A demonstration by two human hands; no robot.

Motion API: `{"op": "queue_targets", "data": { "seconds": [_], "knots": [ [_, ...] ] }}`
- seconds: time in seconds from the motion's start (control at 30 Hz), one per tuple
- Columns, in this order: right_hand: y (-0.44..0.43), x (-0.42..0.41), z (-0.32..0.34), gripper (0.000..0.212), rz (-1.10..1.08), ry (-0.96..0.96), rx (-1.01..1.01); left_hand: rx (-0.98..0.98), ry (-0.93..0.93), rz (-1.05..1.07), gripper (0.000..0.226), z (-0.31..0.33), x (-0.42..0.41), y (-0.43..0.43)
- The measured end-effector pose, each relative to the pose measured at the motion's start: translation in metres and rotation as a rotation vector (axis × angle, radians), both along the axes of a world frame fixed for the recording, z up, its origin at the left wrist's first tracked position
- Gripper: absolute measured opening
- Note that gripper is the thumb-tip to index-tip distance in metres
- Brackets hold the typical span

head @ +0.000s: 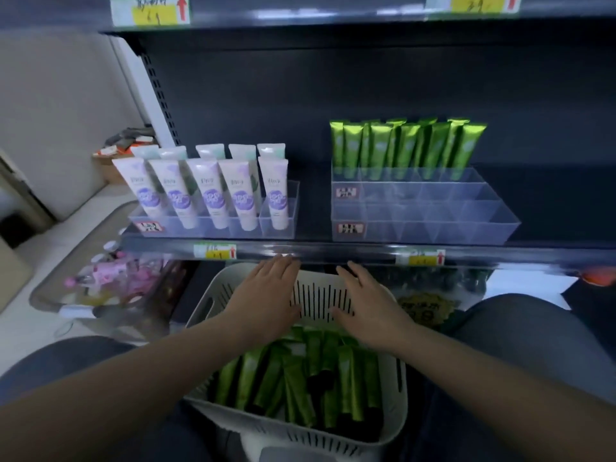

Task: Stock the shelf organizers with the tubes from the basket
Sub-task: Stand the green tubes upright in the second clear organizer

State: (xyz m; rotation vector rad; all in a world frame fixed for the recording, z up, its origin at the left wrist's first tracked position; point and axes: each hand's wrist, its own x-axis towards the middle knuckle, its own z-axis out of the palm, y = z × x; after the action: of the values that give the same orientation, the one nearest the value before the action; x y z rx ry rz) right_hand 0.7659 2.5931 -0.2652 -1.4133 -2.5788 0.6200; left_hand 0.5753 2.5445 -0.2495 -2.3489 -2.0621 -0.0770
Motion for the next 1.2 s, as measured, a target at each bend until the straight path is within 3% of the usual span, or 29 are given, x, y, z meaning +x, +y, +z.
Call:
{"op": "queue_targets", "data": {
  "seconds": [0.2, 0.47, 0.7, 0.9, 1.2],
  "knots": [
    [-0.003, -0.002, -0.036, 0.071, 0.016, 0.045, -0.169, -0.127, -0.082, 0.032, 0.074, -0.038, -0.013, -0.011],
    [0.010, -0.005, -0.069, 0.068, 0.034, -0.061, -0.269, -0.254, -0.185, 0.116, 0.073, -0.078, -0.027, -0.011],
    [0.022, -0.014, -0.093, 0.058, 0.048, -0.180, -0.419, -0.498, -0.238, 0.196, 0.064, -0.098, -0.050, 0.010],
    [0.035, -0.024, -0.102, 0.022, 0.088, -0.166, -0.493, -0.604, -0.159, 0.194, 0.040, -0.111, -0.068, 0.027],
    [0.062, -0.024, -0.123, 0.022, -0.004, -0.302, -0.612, -0.813, -0.042, 0.134, 0.030, -0.136, -0.078, 0.044]
  ]
}}
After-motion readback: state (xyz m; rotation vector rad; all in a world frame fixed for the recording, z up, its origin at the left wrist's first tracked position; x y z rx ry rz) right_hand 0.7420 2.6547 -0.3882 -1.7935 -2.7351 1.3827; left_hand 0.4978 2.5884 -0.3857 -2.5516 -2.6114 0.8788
